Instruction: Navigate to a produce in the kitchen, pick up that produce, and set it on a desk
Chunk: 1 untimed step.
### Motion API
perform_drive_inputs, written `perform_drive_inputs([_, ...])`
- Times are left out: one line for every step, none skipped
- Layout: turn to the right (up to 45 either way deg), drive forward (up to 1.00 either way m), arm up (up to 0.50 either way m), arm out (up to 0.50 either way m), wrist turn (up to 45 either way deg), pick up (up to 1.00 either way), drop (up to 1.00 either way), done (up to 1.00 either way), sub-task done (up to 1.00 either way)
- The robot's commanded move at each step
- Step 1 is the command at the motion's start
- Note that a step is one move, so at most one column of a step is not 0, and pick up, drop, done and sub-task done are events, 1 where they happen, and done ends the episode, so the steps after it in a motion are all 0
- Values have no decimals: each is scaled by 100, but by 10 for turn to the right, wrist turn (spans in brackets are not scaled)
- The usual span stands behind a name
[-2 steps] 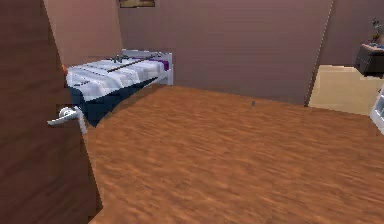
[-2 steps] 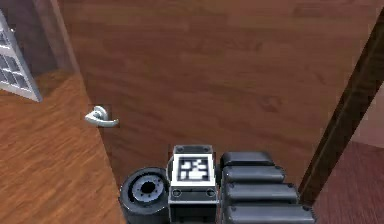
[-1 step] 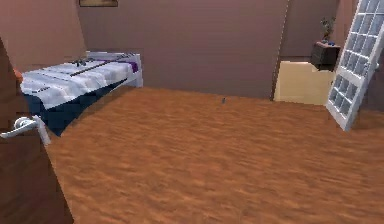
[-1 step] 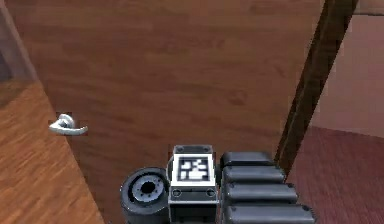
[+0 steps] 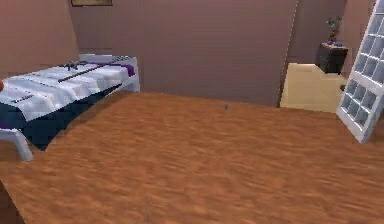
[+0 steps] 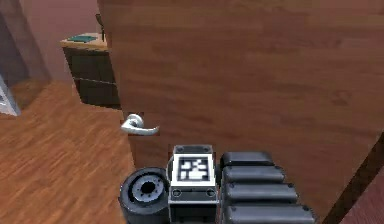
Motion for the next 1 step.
perform_drive_inputs([330,0,0,0,0,0,0,0,0])
